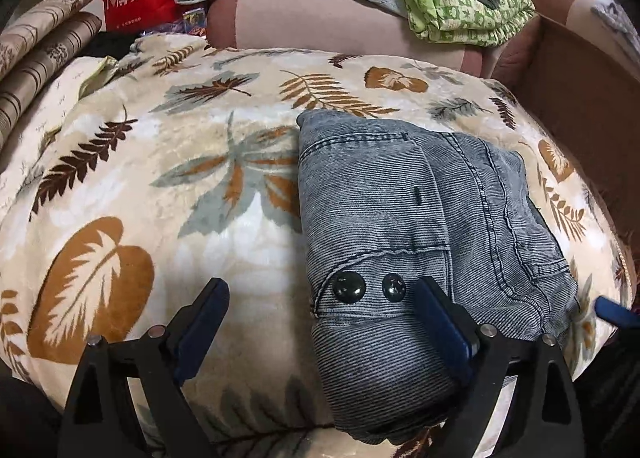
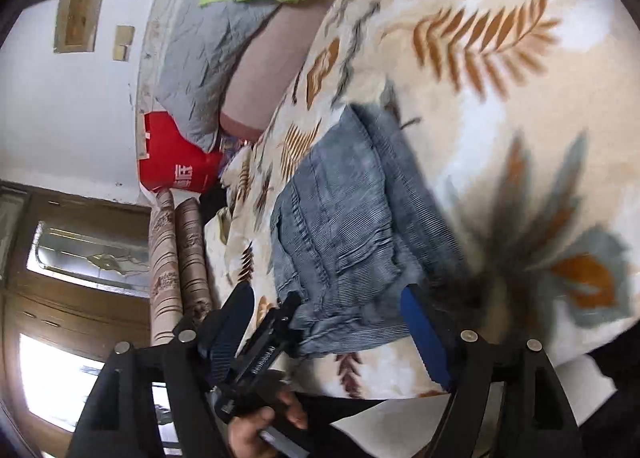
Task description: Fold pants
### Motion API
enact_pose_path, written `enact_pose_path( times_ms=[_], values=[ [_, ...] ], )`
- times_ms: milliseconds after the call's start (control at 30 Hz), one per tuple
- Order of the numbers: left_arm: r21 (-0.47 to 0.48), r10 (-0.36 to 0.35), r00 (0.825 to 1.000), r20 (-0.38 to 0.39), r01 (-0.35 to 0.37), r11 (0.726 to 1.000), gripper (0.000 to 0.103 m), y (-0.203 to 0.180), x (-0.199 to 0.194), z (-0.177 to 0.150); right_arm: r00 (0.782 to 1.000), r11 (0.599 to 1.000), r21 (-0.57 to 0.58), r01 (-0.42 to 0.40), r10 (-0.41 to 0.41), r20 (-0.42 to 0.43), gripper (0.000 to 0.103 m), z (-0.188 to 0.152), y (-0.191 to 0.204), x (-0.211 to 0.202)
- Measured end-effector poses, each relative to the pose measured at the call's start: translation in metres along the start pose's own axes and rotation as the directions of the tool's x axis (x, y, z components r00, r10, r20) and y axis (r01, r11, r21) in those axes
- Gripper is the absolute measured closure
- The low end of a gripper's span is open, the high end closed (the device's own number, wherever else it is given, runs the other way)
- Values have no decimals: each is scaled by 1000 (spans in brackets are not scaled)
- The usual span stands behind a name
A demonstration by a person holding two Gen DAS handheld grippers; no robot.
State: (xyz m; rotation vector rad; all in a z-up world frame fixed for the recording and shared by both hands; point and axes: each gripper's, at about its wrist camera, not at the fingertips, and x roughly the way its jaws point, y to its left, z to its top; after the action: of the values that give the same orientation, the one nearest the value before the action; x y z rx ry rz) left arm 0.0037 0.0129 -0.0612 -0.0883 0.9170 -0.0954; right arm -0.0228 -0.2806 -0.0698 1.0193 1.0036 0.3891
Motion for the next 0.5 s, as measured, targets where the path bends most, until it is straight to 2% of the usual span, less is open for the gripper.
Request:
enact_pose_path(
  times_ms=[100,167,267,300,333,367,400,500],
  values=[
    [2,-6,1000,6,6,1000,9,-1,-1,-1,999,999,35,-13,15,-49,26,1,-1,26],
    [1,-8,1000,10,8,1000,9,0,0,-1,999,996,77,39,-36,-40,27,3,-12,35],
    [9,-9,1000,19,9,1000,8,0,0,-2,998,992,114,51,-46,-52,37,9,-21,47],
    [8,-10,1000,21,10,1000,8,0,0,-2,997,991,117,58,-52,-55,50,11,-23,51],
    [6,-11,1000,22,10,1000,8,1,0,-2,995,991,103,85,-80,-57,74,13,-22,54],
    [5,-10,1000,22,10,1000,7,1,1,-2,992,989,87,119,-114,-61,86,14,-22,57],
    [5,-11,1000,23,11,1000,7,1,1,-2,989,988,77,132,-127,-70,93,15,-23,57],
    [5,-17,1000,22,17,1000,7,2,-1,0,983,984,-5,175,-175,-56,97,12,-11,53]
  ],
)
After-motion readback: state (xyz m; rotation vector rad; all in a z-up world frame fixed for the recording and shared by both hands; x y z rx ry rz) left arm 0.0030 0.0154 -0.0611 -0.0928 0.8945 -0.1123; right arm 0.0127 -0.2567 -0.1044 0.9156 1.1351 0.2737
